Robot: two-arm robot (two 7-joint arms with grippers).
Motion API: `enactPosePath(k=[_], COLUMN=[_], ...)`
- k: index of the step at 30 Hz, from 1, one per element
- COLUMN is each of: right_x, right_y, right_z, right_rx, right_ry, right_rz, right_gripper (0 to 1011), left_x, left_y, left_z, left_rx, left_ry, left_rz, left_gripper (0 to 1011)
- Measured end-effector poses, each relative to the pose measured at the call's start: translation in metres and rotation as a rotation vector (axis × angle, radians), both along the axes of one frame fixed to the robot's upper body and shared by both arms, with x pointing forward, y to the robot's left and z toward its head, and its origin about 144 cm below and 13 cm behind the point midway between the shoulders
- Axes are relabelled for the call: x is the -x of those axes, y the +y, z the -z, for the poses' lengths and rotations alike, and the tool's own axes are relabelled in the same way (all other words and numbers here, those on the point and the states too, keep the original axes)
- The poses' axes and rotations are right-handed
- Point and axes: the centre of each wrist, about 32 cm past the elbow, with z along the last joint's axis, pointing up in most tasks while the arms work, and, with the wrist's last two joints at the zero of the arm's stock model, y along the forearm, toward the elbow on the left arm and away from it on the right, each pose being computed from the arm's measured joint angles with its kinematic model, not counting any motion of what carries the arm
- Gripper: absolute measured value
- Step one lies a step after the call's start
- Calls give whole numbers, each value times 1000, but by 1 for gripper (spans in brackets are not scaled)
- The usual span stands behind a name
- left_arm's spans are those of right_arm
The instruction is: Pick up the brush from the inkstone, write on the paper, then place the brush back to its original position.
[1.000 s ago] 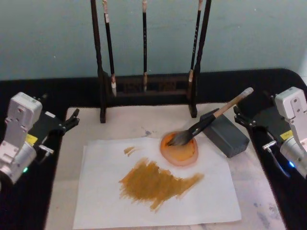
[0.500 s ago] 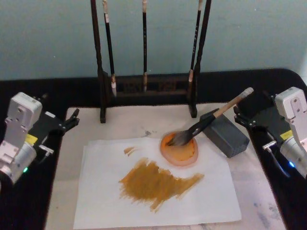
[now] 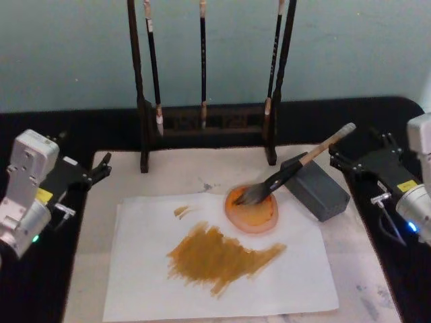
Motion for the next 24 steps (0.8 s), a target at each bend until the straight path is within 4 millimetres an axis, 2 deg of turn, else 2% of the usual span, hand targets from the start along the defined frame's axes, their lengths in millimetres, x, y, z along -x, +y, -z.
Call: enactPosePath(k=[11, 18, 24], right_x=[-5, -10, -14], right_y=[2, 7, 11], right_z=[-13, -16, -15], right_rx=[-458, -676, -788], right_ry=[170, 269, 324], right_rz=[21, 53, 84], right_gripper=[1000, 1000, 1000], left_x=[0, 0, 0], left_y=[0, 0, 0], left_z=[0, 0, 0], left_rx=[0, 0, 0], left_ry=[0, 0, 0], left_rz=[0, 0, 0], left_gripper=[1010, 1010, 1010])
